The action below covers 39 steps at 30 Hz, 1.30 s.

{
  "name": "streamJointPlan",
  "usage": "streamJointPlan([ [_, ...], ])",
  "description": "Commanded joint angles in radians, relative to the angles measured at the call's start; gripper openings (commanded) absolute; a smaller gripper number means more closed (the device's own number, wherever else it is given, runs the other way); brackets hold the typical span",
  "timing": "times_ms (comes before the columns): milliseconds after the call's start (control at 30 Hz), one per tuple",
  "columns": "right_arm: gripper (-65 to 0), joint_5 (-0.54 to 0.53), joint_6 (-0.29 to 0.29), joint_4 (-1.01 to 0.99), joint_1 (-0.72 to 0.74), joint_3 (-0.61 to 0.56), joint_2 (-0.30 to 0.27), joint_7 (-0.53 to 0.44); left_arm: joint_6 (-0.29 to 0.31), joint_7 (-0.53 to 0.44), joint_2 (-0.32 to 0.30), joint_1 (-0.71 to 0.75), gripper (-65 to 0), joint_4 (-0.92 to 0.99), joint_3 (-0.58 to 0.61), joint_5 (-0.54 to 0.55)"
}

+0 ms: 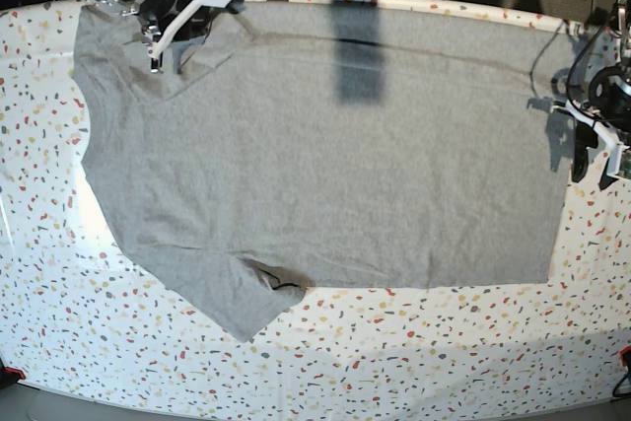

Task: Fold the T-shirt properly

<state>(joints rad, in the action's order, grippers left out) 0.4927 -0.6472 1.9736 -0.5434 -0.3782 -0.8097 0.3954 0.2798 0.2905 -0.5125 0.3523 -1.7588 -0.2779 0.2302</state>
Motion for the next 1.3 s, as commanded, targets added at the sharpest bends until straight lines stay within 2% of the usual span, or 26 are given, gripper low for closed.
streamJointPlan([
  [0,-43.4,0.002,0.005,-0.01,0.01,-0.012,-0.013,0.013,-0.007,-0.029,-0.017,-0.003,-39.0,-0.015,-0.01,0.006],
  [33,-43.7,0.002,0.011,-0.019,0.018,-0.026,-0.013,0.014,-0.007,-0.029,-0.017,-0.003,-39.0,-0.015,-0.01,0.006],
  [167,-55.5,0.002,0.076,-0.021,0.017,-0.034,-0.013,0.014,-0.007,-0.03,-0.017,-0.003,-39.0,-0.015,-0.01,0.006],
  [233,-58.5,0.002,0.093,-0.017,0.017,-0.034,-0.013,0.014,-0.007,-0.03,-0.017,-0.003,-39.0,-0.015,-0.01,0.006],
  [400,-58.7,0.002,0.095,0.026,0.017,-0.034,-0.013,0.018,-0.007,-0.03,-0.017,-0.003,-39.0,-0.015,-0.01,0.006],
  [567,-58.7,0.002,0.095,0.115,0.017,-0.034,-0.014,0.101,-0.007,-0.03,-0.017,-0.003,-39.0,-0.015,-0.01,0.006],
  [667,-59.0,0.002,0.094,0.147,0.017,-0.034,-0.016,0.114,-0.007,-0.03,-0.017,-0.003,-39.0,-0.015,-0.01,0.006],
  [733,-64.4,0.002,0.093,0.148,0.017,-0.034,-0.016,0.111,-0.007,-0.03,-0.017,-0.003,-39.0,-0.015,-0.01,0.006],
  [800,-65.0,0.002,0.095,0.148,0.017,-0.034,-0.016,0.111,-0.007,-0.03,-0.017,-0.003,-39.0,-0.015,-0.01,0.006],
  [867,-65.0,0.002,0.13,0.147,0.018,-0.034,-0.015,0.098,-0.007,-0.03,-0.017,-0.003,-39.0,-0.015,-0.01,0.006],
  [933,-65.0,0.002,0.205,0.147,0.023,-0.034,-0.013,0.083,-0.007,-0.03,-0.017,-0.003,-39.0,-0.015,-0.01,0.007],
  [967,-65.0,0.001,0.225,0.147,0.031,-0.034,-0.01,0.079,-0.007,-0.03,-0.017,-0.003,-39.0,-0.015,-0.01,0.007],
  [1033,-65.0,-0.005,0.236,0.146,0.056,-0.034,0.016,0.077,-0.007,-0.029,-0.017,-0.003,-39.0,-0.015,-0.01,0.007],
  [1167,-65.0,-0.103,0.235,0.126,0.118,-0.034,0.093,0.053,-0.007,-0.029,-0.017,-0.003,-39.0,-0.015,-0.01,0.007],
  [1267,-65.0,-0.136,0.235,0.081,0.151,-0.034,0.145,0.024,-0.007,-0.03,-0.017,-0.003,-39.0,-0.015,-0.01,0.007],
])
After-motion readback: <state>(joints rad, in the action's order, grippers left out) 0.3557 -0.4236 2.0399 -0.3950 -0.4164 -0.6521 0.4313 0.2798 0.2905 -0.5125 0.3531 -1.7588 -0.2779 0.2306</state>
